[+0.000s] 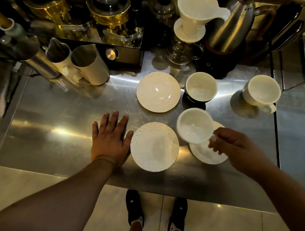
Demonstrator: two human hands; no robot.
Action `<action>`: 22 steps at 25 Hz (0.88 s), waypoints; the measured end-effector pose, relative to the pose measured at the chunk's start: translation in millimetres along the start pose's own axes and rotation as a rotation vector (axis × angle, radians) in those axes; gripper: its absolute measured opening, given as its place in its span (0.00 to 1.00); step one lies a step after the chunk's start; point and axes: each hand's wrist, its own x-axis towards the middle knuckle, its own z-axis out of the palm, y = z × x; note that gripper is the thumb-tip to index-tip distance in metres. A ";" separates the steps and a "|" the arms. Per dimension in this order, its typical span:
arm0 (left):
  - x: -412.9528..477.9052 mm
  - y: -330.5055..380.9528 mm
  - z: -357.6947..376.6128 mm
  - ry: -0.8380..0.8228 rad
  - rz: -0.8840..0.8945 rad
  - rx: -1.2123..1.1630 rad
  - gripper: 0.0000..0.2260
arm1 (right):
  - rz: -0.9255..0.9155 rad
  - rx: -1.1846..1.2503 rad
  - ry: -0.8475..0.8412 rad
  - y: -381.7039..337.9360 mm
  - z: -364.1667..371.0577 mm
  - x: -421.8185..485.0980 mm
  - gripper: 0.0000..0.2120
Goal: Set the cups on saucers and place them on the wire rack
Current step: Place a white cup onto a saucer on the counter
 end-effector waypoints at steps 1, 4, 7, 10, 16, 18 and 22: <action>0.1 -0.8 0.7 0.000 0.001 0.000 0.30 | 0.003 -0.040 -0.075 -5.9 10.4 2.6 0.11; -0.5 -2.9 3.7 0.013 0.000 -0.007 0.30 | -0.015 -0.145 -0.229 -19.3 37.7 10.5 0.09; -0.1 -4.1 6.0 0.022 0.001 -0.003 0.29 | -0.059 -0.174 -0.298 -24.8 58.6 19.5 0.07; -0.5 -4.8 6.9 0.023 0.002 -0.009 0.29 | -0.053 -0.194 -0.310 -26.7 71.1 27.4 0.09; 0.1 -5.2 7.5 0.024 0.003 0.000 0.29 | -0.068 -0.223 -0.336 -26.1 77.1 34.1 0.14; 0.1 -5.6 8.3 0.023 0.004 0.000 0.29 | -0.056 -0.228 -0.334 -22.8 77.5 36.3 0.08; 0.7 -5.6 8.5 0.024 0.004 -0.011 0.29 | -0.019 -0.273 -0.342 -19.2 76.5 38.6 0.07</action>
